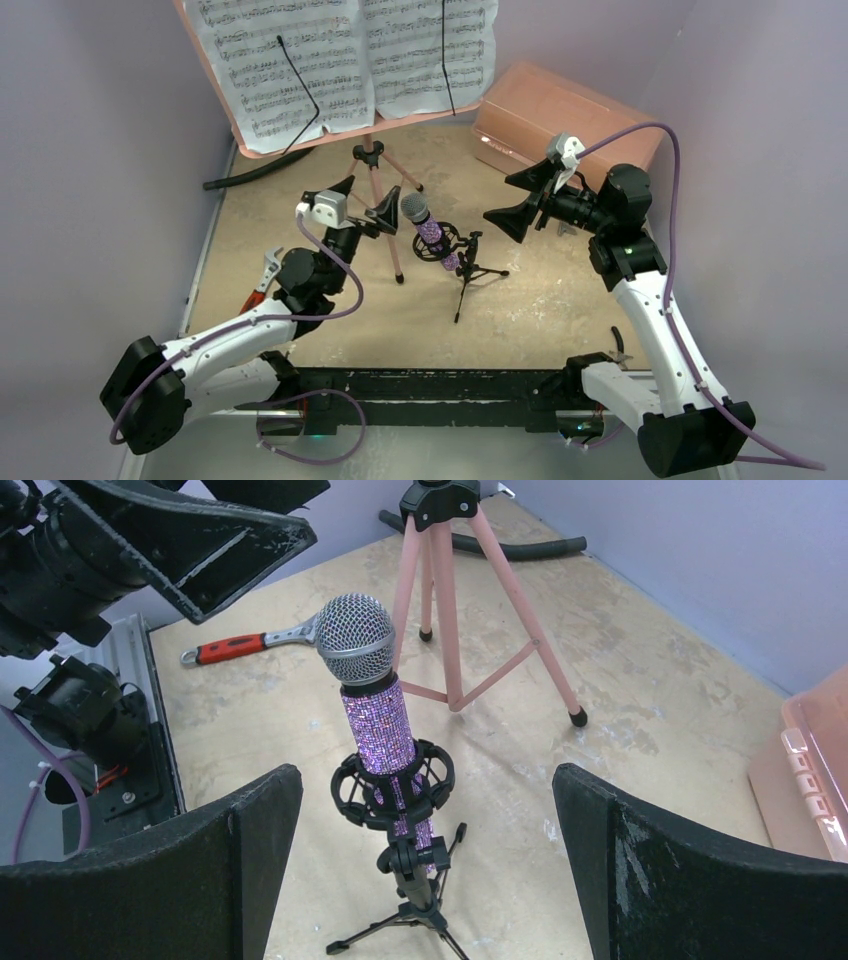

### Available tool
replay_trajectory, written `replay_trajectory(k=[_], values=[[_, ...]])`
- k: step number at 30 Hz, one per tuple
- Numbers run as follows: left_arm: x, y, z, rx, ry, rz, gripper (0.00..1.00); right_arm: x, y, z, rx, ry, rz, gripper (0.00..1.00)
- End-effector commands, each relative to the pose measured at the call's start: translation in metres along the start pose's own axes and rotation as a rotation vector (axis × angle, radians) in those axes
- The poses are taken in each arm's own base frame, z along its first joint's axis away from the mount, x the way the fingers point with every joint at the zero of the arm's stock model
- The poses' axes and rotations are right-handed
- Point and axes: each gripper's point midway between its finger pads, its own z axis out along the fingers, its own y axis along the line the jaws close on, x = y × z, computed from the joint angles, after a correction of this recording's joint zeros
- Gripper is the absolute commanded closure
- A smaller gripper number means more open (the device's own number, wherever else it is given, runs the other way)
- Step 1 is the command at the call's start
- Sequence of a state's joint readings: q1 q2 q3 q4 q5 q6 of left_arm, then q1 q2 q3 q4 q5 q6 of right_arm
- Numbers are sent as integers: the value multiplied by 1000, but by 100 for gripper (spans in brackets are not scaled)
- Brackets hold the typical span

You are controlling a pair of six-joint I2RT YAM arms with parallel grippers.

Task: Set up the instrument practice props

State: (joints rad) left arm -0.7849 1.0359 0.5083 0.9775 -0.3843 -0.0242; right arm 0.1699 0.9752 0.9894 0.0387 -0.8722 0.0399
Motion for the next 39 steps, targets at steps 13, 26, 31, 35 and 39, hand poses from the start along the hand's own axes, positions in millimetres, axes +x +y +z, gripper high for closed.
replay_trajectory(k=[13, 26, 31, 35, 39], values=[[40, 102, -34, -311, 186, -75, 2, -11, 0, 0, 6, -20, -43, 2], [76, 152, -59, -397, 331, -219, 1, 15, -4, -4, 37, 24, -31, 2], [80, 165, -62, -406, 349, -258, 1, 31, -10, -5, 67, 51, -38, 2], [80, 175, -64, -416, 353, -288, 1, 41, -14, -6, 92, 67, -22, 2], [82, 185, -68, -425, 373, -296, 0, 53, -24, -9, 164, 84, 25, 2]])
